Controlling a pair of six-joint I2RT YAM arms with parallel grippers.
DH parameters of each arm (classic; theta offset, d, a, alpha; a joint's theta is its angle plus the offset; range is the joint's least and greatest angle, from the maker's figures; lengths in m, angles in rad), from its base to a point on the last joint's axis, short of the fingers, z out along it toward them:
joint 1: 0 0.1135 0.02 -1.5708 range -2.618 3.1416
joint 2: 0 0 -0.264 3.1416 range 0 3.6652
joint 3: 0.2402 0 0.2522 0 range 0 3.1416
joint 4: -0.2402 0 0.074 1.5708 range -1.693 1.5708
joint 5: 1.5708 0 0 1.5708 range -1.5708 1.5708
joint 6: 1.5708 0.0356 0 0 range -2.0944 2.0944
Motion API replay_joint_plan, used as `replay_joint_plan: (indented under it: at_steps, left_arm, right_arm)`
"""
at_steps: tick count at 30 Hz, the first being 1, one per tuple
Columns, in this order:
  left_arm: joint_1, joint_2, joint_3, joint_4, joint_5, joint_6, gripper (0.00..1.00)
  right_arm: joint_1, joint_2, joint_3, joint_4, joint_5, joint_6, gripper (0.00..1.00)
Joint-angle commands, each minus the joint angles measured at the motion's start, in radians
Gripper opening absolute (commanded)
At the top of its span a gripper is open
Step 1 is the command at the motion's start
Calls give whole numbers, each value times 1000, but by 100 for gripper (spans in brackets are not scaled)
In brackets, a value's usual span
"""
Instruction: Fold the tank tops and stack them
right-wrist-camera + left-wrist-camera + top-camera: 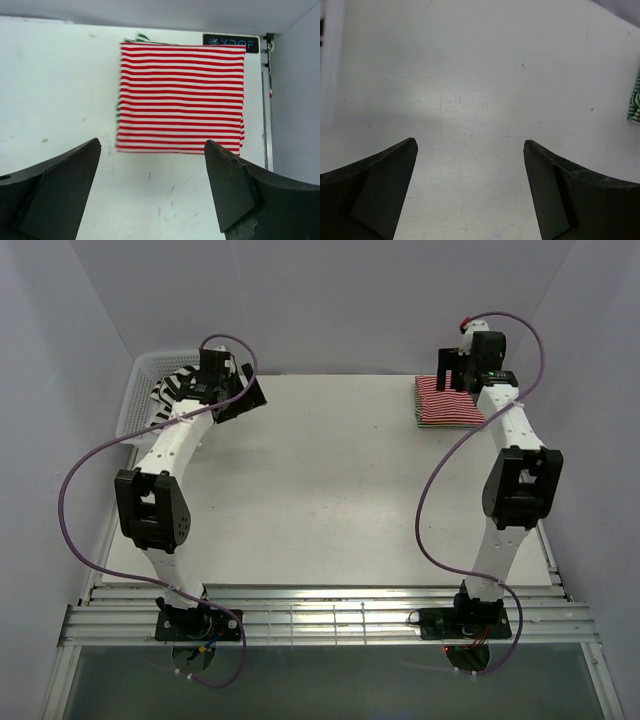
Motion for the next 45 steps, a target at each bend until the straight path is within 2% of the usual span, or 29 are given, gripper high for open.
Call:
replay_joint_plan:
  at_steps: [1,3,4,7,8,12,17,28,38,39,41,42,43,45]
  left_arm:
    - [42,-39,126,-31,-120,69,98]
    - [92,7,170,-30,-117,73,98]
    - [111,27,224,-30,-105,77,98]
    - [190,147,344,-68,-59,74,98]
    - [245,177,422,-89,-42,70,98]
    - [322,338,525,-73,-20,69,98]
    - [408,525,664,-27,92,47,98]
    - [436,728,679,170,242,63,98]
    - [436,829,699,326,198,-14,98]
    - [436,833,701,337,201,-20,95]
    - [436,839,699,364,215,-38,70]
    - [436,839,699,375,221,-46,56]
    - [436,836,702,389,233,-52,29]
    - [436,820,705,401,239,-77,0]
  right_arm:
    - [-2,-236,-156,111,-174,98,90]
    - [-2,-299,-290,150,-247,144,90]
    - [-2,-349,-329,180,-332,164,90]
    - [28,-417,-444,216,-422,196,90]
    - [33,-428,-461,214,-433,198,90]
    - [48,-463,-537,213,-465,216,90]
    - [53,-480,-593,210,-503,227,90]
    - [57,-465,-684,210,-486,232,90]
    - [57,-466,-685,179,-447,209,90]
    - [57,-468,-687,176,-445,204,90]
    - [59,-474,-684,170,-439,201,90]
    - [57,-477,-687,167,-437,199,90]
    - [57,-482,-692,165,-433,198,90]
    - [57,-492,-698,158,-431,195,90]
